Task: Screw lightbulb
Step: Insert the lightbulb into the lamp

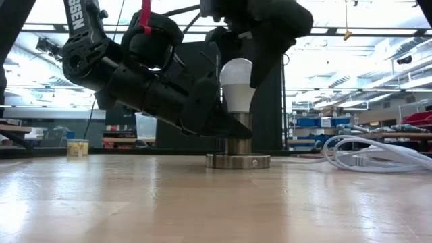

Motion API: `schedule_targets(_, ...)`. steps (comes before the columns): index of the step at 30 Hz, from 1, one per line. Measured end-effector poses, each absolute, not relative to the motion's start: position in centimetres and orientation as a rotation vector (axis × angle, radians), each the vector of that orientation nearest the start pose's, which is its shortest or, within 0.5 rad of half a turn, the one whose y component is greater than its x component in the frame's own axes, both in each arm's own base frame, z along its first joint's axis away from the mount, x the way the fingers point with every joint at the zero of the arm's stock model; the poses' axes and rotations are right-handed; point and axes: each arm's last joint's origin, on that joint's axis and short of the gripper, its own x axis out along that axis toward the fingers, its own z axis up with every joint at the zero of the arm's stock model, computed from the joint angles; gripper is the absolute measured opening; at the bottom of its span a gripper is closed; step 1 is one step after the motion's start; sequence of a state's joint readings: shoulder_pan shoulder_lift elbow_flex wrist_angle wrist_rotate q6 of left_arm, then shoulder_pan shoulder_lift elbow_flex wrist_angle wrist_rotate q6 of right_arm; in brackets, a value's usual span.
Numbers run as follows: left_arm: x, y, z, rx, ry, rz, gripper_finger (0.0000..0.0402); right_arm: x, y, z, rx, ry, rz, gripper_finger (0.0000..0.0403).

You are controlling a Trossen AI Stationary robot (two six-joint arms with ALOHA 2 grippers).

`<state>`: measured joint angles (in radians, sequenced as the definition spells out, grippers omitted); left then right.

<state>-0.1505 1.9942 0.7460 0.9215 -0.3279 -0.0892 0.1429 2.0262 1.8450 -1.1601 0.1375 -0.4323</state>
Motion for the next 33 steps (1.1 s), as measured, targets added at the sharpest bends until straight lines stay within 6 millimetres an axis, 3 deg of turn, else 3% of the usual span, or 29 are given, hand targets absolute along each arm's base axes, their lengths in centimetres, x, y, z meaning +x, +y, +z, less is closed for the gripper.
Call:
schedule_targets(18,35.0,-4.4,10.0,-0.007,0.309,0.190,0.0191,41.2,5.5,23.7,-0.697,1.244,0.381,0.0383)
schedule_targets(33,35.0,-4.4,10.0,-0.006,0.310,0.189,0.0193,41.1,5.5,23.7,-0.680,1.255,0.402,0.0280)
